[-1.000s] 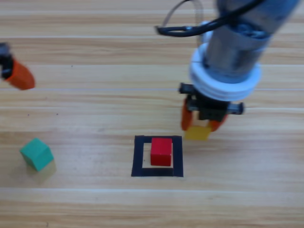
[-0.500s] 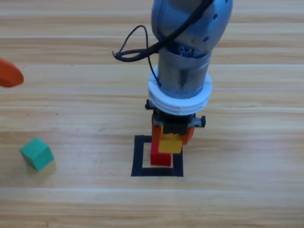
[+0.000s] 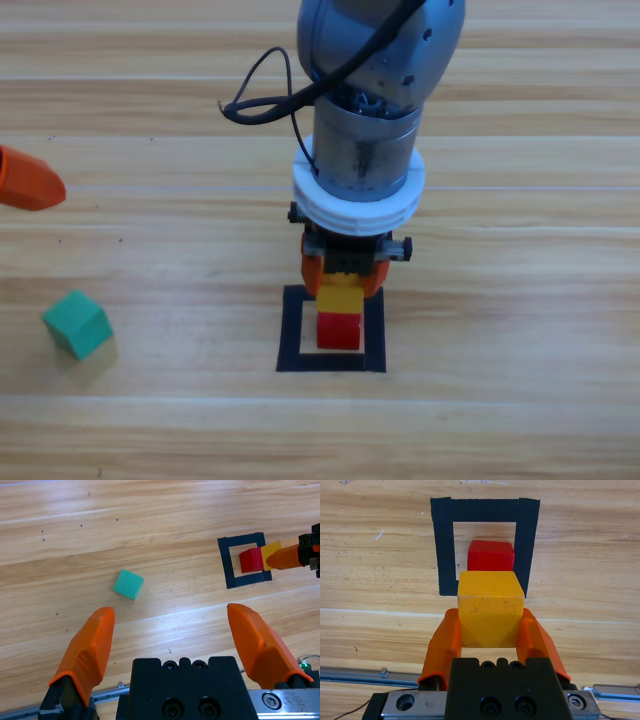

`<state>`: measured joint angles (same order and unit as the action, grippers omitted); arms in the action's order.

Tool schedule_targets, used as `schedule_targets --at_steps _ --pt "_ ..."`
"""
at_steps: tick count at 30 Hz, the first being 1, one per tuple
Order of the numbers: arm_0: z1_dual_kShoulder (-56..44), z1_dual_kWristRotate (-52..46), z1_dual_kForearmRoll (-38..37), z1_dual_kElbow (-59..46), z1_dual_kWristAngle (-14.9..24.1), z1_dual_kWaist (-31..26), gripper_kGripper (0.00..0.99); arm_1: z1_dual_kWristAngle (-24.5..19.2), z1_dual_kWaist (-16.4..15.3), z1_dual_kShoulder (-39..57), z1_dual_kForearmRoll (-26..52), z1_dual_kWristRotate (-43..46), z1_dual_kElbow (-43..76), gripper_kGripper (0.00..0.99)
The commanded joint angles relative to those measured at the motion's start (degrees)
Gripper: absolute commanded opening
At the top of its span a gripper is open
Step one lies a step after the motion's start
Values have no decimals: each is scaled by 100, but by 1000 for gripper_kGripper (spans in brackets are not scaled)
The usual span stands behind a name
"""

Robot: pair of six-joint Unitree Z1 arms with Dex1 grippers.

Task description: Stack the blocks in the rectangular block: red at the bottom, yellow in the middle, green on top

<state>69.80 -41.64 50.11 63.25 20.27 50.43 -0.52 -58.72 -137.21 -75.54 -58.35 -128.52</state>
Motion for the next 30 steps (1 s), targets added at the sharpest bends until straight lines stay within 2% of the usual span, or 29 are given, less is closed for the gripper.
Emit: schedule_targets --at_steps 1,30 --pt "-45 -90 -160 -225 -14 -78 960 -62 -175 -552 -101 -71 -77 249" --pt "-72 -108 -502 -559 -23 -86 960 -203 -158 -693 -110 -63 -165 250"
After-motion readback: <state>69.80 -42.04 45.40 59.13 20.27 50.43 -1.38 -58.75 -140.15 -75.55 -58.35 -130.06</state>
